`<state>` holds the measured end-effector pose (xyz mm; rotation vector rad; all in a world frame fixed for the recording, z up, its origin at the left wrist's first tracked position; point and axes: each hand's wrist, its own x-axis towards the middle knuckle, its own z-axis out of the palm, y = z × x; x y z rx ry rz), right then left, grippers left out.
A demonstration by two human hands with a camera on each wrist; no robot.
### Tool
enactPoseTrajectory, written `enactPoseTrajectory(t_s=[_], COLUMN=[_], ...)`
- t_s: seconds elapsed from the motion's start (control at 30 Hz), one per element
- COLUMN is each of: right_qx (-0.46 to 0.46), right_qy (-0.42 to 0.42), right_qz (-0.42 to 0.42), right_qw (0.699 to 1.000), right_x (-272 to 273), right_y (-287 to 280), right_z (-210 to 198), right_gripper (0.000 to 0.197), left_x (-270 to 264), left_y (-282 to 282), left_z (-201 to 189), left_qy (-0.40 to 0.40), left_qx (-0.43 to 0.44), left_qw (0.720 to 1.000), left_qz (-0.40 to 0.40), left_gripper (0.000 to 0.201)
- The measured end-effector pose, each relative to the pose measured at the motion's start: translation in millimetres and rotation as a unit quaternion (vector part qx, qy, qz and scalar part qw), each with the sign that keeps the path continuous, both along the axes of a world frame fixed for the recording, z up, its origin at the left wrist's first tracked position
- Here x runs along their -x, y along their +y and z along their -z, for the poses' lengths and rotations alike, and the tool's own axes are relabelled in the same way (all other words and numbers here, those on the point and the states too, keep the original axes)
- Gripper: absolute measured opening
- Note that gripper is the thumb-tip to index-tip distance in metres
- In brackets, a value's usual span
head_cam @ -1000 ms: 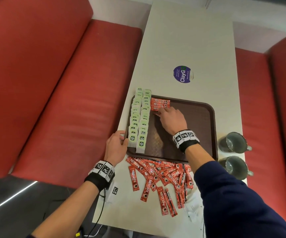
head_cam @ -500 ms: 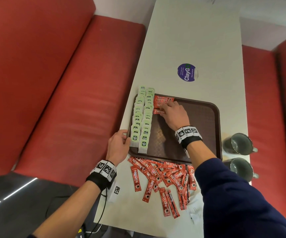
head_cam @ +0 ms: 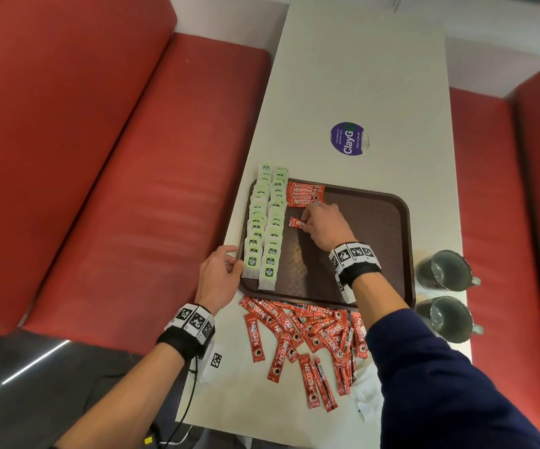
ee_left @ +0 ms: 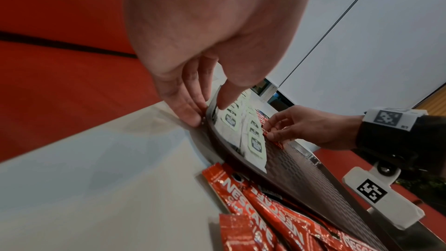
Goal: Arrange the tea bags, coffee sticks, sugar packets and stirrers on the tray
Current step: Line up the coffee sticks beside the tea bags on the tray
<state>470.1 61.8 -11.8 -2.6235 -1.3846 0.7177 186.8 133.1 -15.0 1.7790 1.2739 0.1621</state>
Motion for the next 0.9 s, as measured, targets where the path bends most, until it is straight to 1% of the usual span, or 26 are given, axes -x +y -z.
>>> enactPoseTrajectory(t_s=[0.07,0.17,0.3,0.37,0.43,0.53,0.6,0.67,0.7,0.73,0.8,0.9], right_qx=[0.009,0.022,0.029,0.033,0.026,-0.021,-0.084,-0.148,-0.173,-0.191,-0.208,-0.211], right_qy=[0.014,0.016,0.024,0.036,0.039,0.055,0.085,0.118,0.137,0.158,0.195,0.220], right_qz=[0.001,0.005,0.032,0.061,0.083,0.094,0.080,0.040,0.022,0.012,0.016,0.028], right_qw=[1.000,1.000,0.999,0.997,0.995,0.994,0.990,0.981,0.975,0.969,0.958,0.952], right_x=[0.3,4.1,13.6,19.7,26.1,34.6,43.3,55.1,61.1,66.4,70.9,68.2], right_y=[0.1,-2.4,-11.8,-19.9,-29.3,-43.8,-52.3,-58.9,-61.8,-64.6,-68.7,-71.8], right_z=[-2.6,-6.3,-8.7,-10.6,-12.2,-17.9,-29.3,-46.0,-55.1,-63.8,-75.0,-80.3], right_gripper=[0.018,0.015,0.028,0.036,0.037,0.028,0.021,0.016,0.014,0.014,0.015,0.013], left_x=[1.3,2.8,-3.3,-9.7,-18.2,-32.6,-41.9,-49.0,-51.4,-53.2,-54.7,-53.5], left_y=[0.4,0.3,-2.4,-3.6,-5.7,-9.6,-14.4,-17.2,-17.8,-18.0,-16.0,-11.9], left_z=[-0.8,1.0,-9.9,-19.2,-30.2,-44.7,-52.9,-59.3,-62.4,-65.4,-67.5,-67.5], left_qy=[-0.001,-0.001,-0.035,-0.058,-0.090,-0.147,-0.156,-0.163,-0.171,-0.176,-0.187,-0.207], left_qx=[-0.003,-0.029,-0.067,-0.096,-0.116,-0.084,-0.056,-0.016,0.000,0.006,-0.004,0.008], left_qw=[1.000,1.000,0.997,0.994,0.989,0.983,0.981,0.982,0.981,0.981,0.980,0.976], left_qz=[0.003,-0.001,-0.021,-0.010,0.017,0.072,0.100,0.097,0.088,0.080,0.070,0.067], left_gripper=[0.038,0.040,0.039,0.035,0.026,0.013,0.018,0.030,0.032,0.030,0.018,0.006])
